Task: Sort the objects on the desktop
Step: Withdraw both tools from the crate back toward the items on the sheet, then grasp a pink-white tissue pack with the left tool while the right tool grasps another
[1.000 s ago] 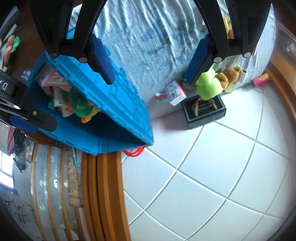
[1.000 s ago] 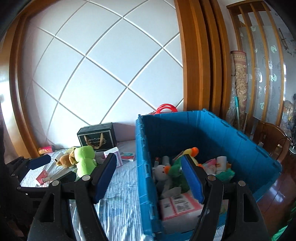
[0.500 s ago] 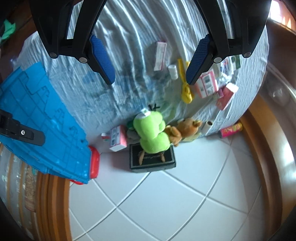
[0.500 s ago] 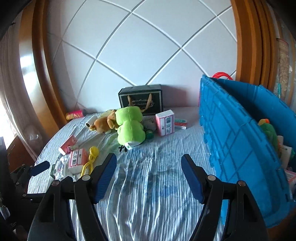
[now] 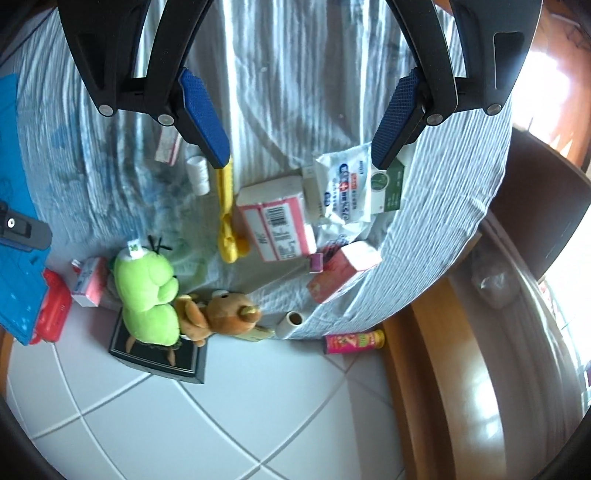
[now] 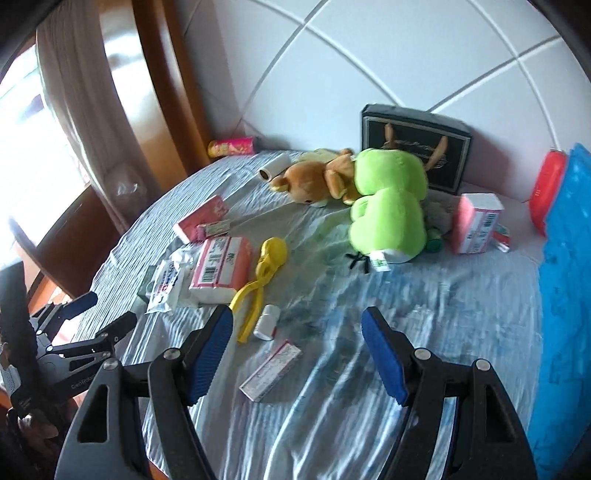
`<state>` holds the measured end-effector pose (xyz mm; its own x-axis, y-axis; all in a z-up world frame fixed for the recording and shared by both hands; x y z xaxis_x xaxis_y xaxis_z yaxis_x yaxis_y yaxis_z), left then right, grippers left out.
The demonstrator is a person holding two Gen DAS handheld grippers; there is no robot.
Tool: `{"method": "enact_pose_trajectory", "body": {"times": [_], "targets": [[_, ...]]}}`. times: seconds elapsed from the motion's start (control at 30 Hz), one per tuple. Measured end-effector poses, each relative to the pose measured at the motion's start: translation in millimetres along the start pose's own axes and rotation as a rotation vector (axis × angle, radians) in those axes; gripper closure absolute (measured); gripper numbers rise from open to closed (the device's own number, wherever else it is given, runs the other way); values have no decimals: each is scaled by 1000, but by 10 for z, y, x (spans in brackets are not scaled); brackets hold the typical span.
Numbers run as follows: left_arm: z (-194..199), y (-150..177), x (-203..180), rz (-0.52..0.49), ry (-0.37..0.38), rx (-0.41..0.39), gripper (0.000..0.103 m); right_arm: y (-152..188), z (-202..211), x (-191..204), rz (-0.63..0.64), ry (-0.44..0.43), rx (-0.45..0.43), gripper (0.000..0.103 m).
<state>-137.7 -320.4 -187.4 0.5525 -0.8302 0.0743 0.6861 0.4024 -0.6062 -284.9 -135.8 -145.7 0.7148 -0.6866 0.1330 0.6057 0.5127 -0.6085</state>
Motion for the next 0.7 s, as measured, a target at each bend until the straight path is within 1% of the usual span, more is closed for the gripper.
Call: {"method": "enact_pose_trajectory", "body": {"times": [0.07, 0.17, 0.3, 0.4, 0.5, 0.6, 0.67, 0.7], "targets": [[-88, -41, 182, 17, -12, 24, 24, -90, -279, 232, 37, -40, 42, 31], [-227, -117, 465, 25, -17, 44, 24, -215, -673, 533, 66, -60, 86, 31], [-444, -285, 785, -15, 0, 58, 24, -385, -1273, 865, 73, -40, 166, 31], [-640, -453, 973, -78, 46, 73, 24, -494, -1697, 1072, 81, -17, 220, 31], [-879, -676, 1083, -164, 94, 87, 24, -588, -2129, 1211, 76, 37, 272, 31], [-1168, -931, 1132, -244, 145, 105, 24, -644, -2431, 1224, 21, 48, 307, 31], [-1407, -1093, 1144, -268, 206, 137, 24, -651, -2546, 1216, -11, 35, 325, 31], [-1535, -1166, 1141, -275, 238, 158, 24, -654, -2576, 1225, -6, 50, 324, 27]]}}
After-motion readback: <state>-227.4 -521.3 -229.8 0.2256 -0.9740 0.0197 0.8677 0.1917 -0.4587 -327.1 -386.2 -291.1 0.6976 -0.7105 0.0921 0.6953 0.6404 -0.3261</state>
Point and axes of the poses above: each gripper's, at about its wrist camera, not at the fingertips, and z roughly against the way its jaws point, x to its left, y to its underside, the point moved 1 cm from there along -z, roughly the way its jaws point, and after that the axes turned 2 degrees about x, right-handed, at the moved point
